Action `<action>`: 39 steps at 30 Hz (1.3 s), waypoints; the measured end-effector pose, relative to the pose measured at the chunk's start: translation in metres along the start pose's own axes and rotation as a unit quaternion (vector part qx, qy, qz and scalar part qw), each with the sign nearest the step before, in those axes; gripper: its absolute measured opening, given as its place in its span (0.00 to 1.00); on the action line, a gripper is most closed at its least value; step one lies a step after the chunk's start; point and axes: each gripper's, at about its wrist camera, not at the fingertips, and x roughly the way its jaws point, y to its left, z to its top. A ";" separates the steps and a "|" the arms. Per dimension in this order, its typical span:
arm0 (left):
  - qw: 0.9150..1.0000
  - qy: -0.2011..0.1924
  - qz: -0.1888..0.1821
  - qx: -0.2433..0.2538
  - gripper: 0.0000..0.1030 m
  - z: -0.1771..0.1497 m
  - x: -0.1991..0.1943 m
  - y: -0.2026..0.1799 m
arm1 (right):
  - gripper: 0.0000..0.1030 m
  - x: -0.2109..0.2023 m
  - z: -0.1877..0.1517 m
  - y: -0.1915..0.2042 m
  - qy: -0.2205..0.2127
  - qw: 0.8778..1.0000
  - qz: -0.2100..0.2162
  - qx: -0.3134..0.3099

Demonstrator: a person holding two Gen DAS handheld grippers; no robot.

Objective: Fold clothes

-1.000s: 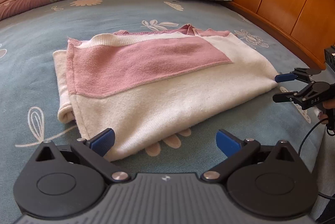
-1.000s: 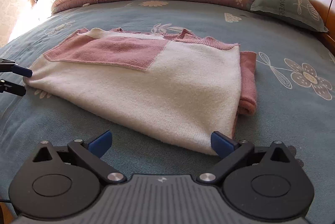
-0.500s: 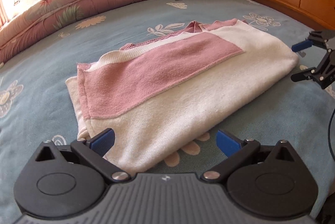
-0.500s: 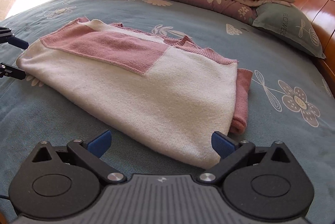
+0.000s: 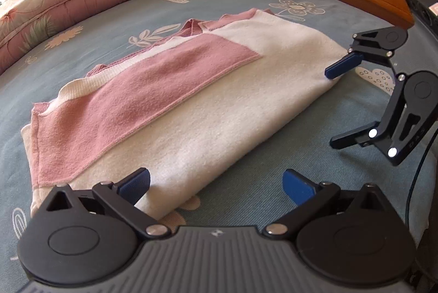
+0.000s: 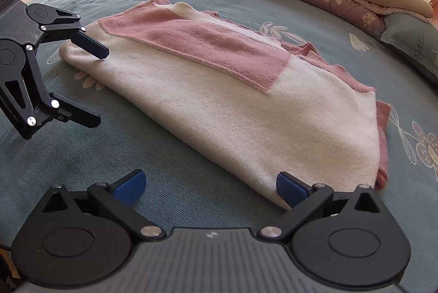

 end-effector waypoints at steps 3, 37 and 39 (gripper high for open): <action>0.998 0.000 0.052 0.021 0.99 -0.009 -0.012 0.004 | 1.00 -0.016 -0.013 -0.009 0.000 0.999 -0.032 -0.014; 0.919 0.018 0.237 0.316 1.00 -0.007 0.035 -0.018 | 1.00 0.035 0.016 0.002 0.044 0.939 -0.215 -0.266; 0.918 0.016 0.240 0.317 1.00 0.001 0.041 -0.023 | 1.00 0.038 0.019 0.007 0.037 0.936 -0.222 -0.271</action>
